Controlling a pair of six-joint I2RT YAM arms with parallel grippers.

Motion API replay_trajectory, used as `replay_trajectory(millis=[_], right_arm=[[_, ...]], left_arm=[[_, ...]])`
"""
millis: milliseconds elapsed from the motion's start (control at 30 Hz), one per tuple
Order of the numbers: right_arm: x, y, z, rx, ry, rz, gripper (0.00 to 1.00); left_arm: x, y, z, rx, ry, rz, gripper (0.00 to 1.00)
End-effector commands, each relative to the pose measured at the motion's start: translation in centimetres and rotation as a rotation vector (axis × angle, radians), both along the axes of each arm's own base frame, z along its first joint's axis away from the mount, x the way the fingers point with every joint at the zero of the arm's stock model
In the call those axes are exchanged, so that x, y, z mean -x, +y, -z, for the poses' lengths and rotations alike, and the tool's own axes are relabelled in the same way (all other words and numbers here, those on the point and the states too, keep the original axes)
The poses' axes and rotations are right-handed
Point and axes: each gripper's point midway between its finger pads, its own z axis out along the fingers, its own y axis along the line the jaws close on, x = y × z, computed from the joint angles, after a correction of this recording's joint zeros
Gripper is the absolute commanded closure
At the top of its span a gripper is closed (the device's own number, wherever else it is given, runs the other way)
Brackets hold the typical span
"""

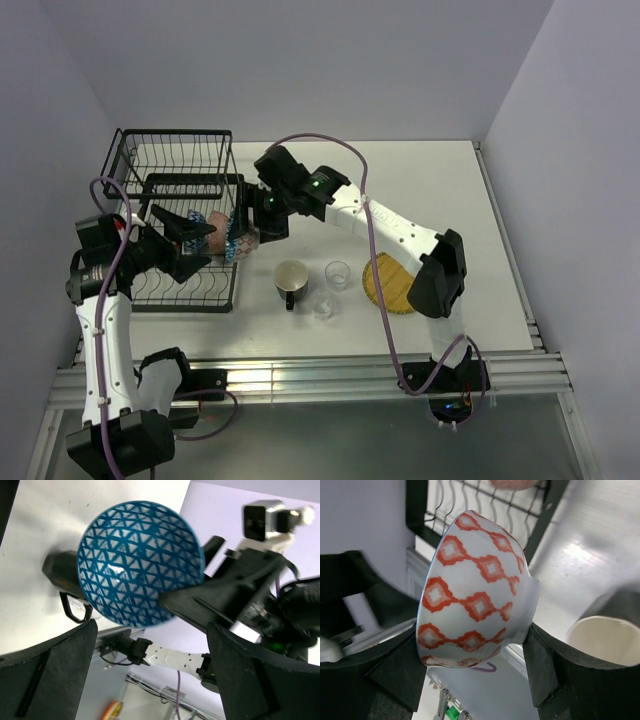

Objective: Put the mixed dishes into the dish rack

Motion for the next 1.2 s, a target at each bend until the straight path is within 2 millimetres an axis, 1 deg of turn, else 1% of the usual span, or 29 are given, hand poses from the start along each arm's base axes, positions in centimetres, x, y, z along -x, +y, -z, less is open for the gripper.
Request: replay_trajectory(millis=[0,67,200,233,267,300,333,367,400,433,500,533,600,633,667,700,767,800,833,867,900,933,967,1000,1033,1067,1100,1133,1167], right_arm=[[-0.9,-1.3,-4.6,-0.072,-0.12,0.024,1.0],[-1.2,-1.9,-4.3,-0.041,-0.149,0.03,1.0],[-1.0,-3.0,-3.7,-0.004,-0.177,0.015,1.0],[-0.7,-3.4,-4.1,-0.006,-0.196,0.004,1.0],[-0.5,-3.7,-3.6,0.006,-0.192,-0.002,1.0],[-0.4,-4.1,-3.7,0.008,-0.195,-0.006,1.0],[-0.6,-4.6,-4.0,0.002,-0.2,0.001,1.0],[-0.5,-5.0,-3.6,0.005,-0.186,0.001,1.0],[-0.7,-5.3,-3.8,0.0,-0.184,0.007,1.0],[-1.2,-5.9,-4.0,-0.004,-0.178,0.027,1.0],[-1.4,-6.5,-3.9,-0.01,-0.155,0.043,1.0],[-1.8,-7.3,-3.8,-0.012,-0.142,0.061,1.0],[-1.8,-8.1,-3.9,-0.028,-0.116,0.067,1.0],[-1.7,-8.7,-4.3,-0.033,-0.114,0.074,1.0],[-2.0,-9.4,-4.0,-0.025,-0.106,0.085,1.0],[-1.9,-9.8,-4.2,-0.023,-0.11,0.083,1.0],[-1.8,-10.8,-4.5,-0.011,-0.116,0.093,1.0],[-1.8,-11.1,-4.7,-0.008,-0.12,0.096,1.0],[-1.6,-11.6,-4.6,0.006,-0.118,0.091,1.0],[-1.6,-11.8,-4.9,0.007,-0.122,0.091,1.0],[-1.8,-12.1,-4.9,0.013,-0.122,0.096,1.0],[-1.7,-12.4,-5.2,0.018,-0.123,0.099,1.0],[-1.8,-12.7,-5.3,0.02,-0.126,0.104,1.0],[-2.0,-13.0,-5.4,0.022,-0.125,0.112,1.0],[-1.9,-13.2,-5.8,0.019,-0.119,0.115,1.0],[-1.9,-13.5,-5.9,0.014,-0.108,0.122,1.0],[-2.0,-13.8,-6.0,0.005,-0.09,0.134,1.0],[-2.2,-14.6,-6.1,0.0,-0.077,0.156,1.0],[-2.1,-14.8,-6.4,-0.012,-0.067,0.158,1.0]], left_arm=[[-0.6,0.4,-2.7,-0.081,-0.108,0.018,0.05],[-0.9,0.8,-3.4,-0.131,-0.13,0.03,0.06],[-0.9,1.6,-3.5,-0.216,-0.111,0.018,0.12],[-1.0,1.8,-4.1,-0.23,-0.128,0.009,0.16],[-1.2,2.0,-4.4,-0.239,-0.135,-0.004,0.19],[-1.4,2.3,-4.5,-0.262,-0.136,-0.02,0.21],[-1.3,2.6,-5.2,-0.293,-0.153,-0.023,0.23],[-1.3,2.8,-5.5,-0.318,-0.159,-0.033,0.22],[-1.3,2.9,-5.9,-0.344,-0.177,-0.03,0.22],[-1.5,3.4,-6.7,-0.398,-0.21,-0.043,0.22],[-1.4,3.6,-7.8,-0.443,-0.252,-0.056,0.23],[-1.4,4.0,-8.6,-0.474,-0.292,-0.087,0.24],[-1.6,4.0,-9.5,-0.496,-0.341,-0.107,0.25],[-1.6,3.7,-9.7,-0.478,-0.356,-0.116,0.28],[-1.9,3.7,-10.0,-0.476,-0.37,-0.129,0.29],[-2.5,3.1,-11.1,-0.468,-0.426,-0.122,0.29],[-3.6,2.9,-12.3,-0.495,-0.461,-0.132,0.3],[-4.2,2.6,-13.4,-0.506,-0.498,-0.124,0.3],[-5.4,2.4,-15.1,-0.52,-0.53,-0.118,0.3],[-6.1,1.4,-16.0,-0.535,-0.551,-0.098,0.3],[-6.1,0.9,-19.3,-0.549,-0.626,-0.104,0.3],[-8.0,0.0,-19.1,-0.566,-0.613,-0.067,0.3],[-8.1,-2.1,-20.0,-0.564,-0.648,-0.018,0.3],[-9.6,-2.6,-21.9,-0.598,-0.686,-0.029,0.29],[-9.8,-3.5,-22.0,-0.612,-0.689,-0.004,0.3],[-9.5,-5.8,-22.4,-0.612,-0.72,0.056,0.31],[-9.9,-6.5,-22.8,-0.661,-0.755,0.073,0.32],[-9.6,-7.4,-22.6,-0.683,-0.779,0.102,0.32],[-8.7,-9.2,-22.7,-0.682,-0.823,0.149,0.32]])
